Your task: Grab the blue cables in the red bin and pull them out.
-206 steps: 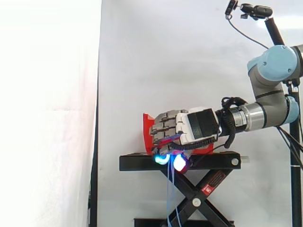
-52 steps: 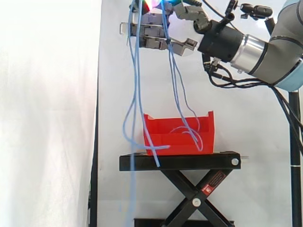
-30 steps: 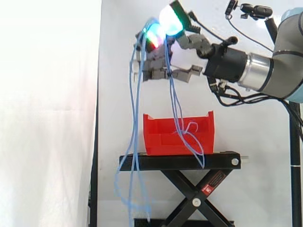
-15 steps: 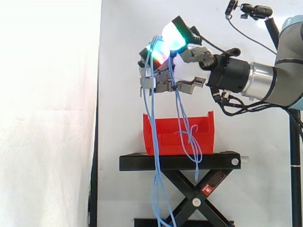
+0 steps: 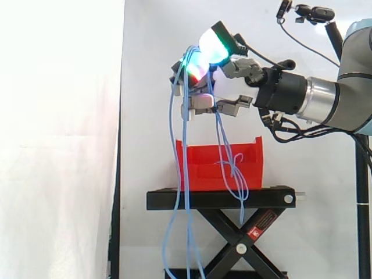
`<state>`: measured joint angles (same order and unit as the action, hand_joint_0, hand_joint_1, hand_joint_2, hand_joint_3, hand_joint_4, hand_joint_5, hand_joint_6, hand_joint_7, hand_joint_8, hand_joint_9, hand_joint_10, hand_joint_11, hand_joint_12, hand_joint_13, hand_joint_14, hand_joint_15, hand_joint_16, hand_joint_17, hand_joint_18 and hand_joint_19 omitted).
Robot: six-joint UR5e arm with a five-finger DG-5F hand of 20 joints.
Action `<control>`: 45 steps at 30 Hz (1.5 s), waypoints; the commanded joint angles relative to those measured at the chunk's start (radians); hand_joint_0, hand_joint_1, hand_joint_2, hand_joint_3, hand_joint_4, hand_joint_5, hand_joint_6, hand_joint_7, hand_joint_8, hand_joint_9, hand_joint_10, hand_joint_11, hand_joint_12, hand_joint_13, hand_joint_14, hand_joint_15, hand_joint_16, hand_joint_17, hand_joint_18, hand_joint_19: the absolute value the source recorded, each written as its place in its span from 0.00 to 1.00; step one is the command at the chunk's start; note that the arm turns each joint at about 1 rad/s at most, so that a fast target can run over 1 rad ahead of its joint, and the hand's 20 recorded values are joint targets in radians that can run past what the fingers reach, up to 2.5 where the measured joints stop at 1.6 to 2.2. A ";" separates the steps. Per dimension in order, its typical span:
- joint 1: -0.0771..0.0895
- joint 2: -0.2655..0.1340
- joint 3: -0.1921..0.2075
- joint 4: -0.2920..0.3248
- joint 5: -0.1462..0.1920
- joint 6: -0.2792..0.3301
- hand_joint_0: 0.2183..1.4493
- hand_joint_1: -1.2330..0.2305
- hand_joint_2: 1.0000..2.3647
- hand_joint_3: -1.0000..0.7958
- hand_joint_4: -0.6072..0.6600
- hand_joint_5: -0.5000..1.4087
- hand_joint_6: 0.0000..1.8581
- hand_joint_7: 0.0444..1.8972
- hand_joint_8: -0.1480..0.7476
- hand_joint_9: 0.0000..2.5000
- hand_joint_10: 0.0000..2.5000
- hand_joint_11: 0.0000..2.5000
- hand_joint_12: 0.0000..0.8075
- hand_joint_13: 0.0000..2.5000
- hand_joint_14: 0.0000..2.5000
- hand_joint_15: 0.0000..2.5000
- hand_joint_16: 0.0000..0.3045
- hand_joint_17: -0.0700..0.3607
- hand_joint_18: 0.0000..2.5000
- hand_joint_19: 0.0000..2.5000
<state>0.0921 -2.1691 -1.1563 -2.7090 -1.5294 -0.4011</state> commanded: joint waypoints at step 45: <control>-0.002 0.000 0.000 0.018 -0.015 -0.008 0.47 0.26 0.00 0.00 0.61 0.72 0.28 0.29 0.38 0.51 0.23 0.59 0.37 0.50 0.34 0.52 0.14 0.39 0.39 0.48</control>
<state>0.0903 -2.1690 -1.1562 -2.6964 -1.5358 -0.4040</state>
